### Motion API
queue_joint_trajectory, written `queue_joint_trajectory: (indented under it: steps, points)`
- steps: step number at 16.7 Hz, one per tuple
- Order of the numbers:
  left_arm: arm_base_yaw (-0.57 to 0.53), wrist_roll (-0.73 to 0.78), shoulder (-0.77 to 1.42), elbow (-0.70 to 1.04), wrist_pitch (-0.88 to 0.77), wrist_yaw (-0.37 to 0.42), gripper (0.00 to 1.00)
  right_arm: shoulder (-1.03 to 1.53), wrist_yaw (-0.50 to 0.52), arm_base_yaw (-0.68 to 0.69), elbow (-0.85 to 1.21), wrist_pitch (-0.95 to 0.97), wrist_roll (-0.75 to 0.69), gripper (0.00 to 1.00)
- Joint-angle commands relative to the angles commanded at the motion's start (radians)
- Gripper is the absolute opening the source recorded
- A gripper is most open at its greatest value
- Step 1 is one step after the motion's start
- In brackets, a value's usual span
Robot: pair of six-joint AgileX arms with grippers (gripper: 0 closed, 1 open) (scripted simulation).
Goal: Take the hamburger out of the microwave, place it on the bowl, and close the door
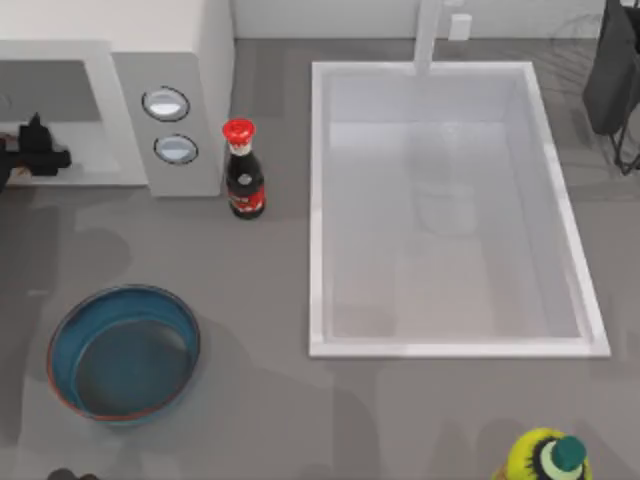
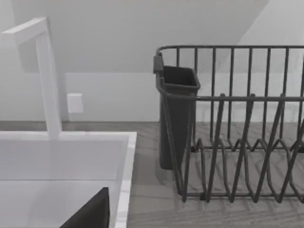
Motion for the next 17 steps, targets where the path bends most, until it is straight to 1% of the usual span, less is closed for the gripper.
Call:
queue_joint_trajectory:
  steps: [2, 4, 7, 13, 17]
  points:
    - [0.012, 0.003, -0.054, -0.131, 0.077, 0.011, 0.00, 0.000, 0.000, 0.000, 0.000, 0.000, 0.000, 1.00]
    - [0.022, 0.006, -0.097, -0.220, 0.138, 0.020, 0.00, 0.000, 0.000, 0.000, 0.000, 0.000, 0.000, 1.00]
    - [0.028, 0.008, -0.124, -0.272, 0.178, 0.026, 0.00, 0.000, 0.000, 0.000, 0.000, 0.000, 0.000, 1.00]
    - [0.022, 0.010, -0.138, -0.266, 0.160, 0.023, 0.00, 0.000, 0.000, 0.000, 0.000, 0.000, 0.000, 1.00]
    - [0.022, 0.010, -0.266, -0.262, 0.029, 0.021, 0.00, 0.000, 0.000, 0.000, 0.000, 0.000, 0.000, 1.00]
